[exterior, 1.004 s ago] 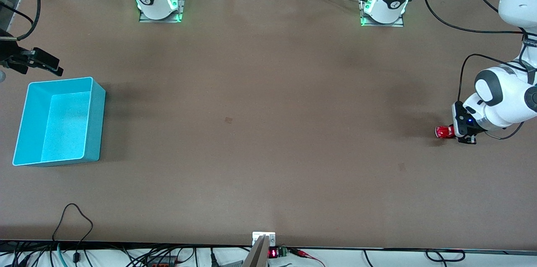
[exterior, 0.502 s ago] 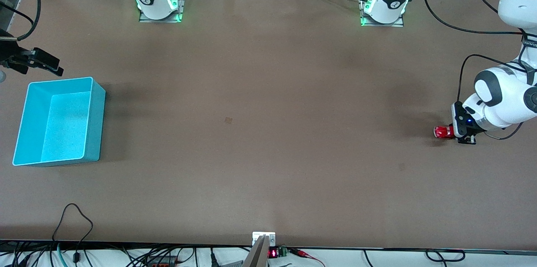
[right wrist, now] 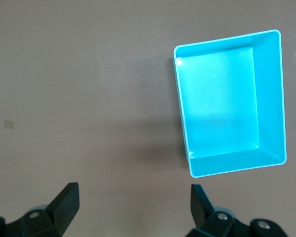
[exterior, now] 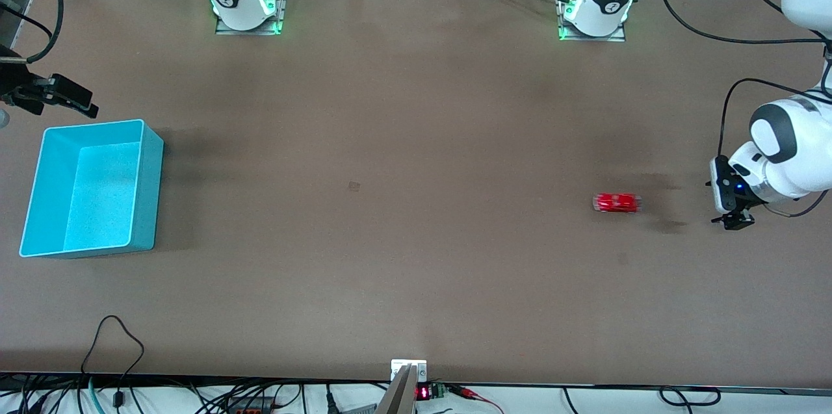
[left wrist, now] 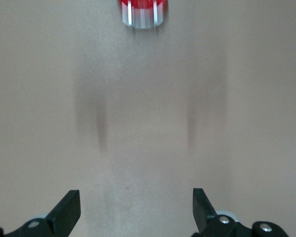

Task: Wind red beetle toy and store in blue box
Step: 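Withdraw the left gripper while the right gripper moves toward the car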

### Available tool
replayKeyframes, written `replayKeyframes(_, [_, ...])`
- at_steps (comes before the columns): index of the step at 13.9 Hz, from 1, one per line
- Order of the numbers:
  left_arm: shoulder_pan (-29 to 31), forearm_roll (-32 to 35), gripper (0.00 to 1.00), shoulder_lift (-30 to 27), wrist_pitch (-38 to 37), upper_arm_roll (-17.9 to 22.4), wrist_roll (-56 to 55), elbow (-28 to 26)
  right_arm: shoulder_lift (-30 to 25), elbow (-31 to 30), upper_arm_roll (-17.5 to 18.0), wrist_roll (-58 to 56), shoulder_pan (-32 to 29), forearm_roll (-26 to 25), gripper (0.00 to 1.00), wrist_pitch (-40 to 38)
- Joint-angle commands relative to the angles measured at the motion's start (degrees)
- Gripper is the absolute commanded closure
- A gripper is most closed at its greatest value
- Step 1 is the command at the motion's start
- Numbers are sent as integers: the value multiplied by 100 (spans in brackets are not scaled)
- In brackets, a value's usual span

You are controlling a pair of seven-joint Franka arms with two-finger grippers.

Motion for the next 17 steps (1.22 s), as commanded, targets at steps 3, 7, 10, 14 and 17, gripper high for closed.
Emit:
replayKeyframes(3, [-66, -83, 0, -493, -799, -21, -367, 5, -63, -64, -13, 63, 33, -69, 0, 17])
replayKeyframes(7, [-39, -66, 0, -862, -1599, 14, -868, 110, -63, -64, -13, 63, 33, -69, 0, 17])
replayKeyframes(10, [-39, -57, 0, -1038, -2153, -4, -1272, 277, -54, -64, -13, 63, 24, -69, 0, 26])
replayKeyframes(14, [-65, -48, 0, -1302, -2856, -48, -1966, 541, -54, -64, -13, 63, 24, -69, 0, 26])
replayKeyframes(17, [-197, 83, 0, -1338, -3541, -179, -2835, 1023, -28, -64, -13, 63, 24, -69, 0, 26])
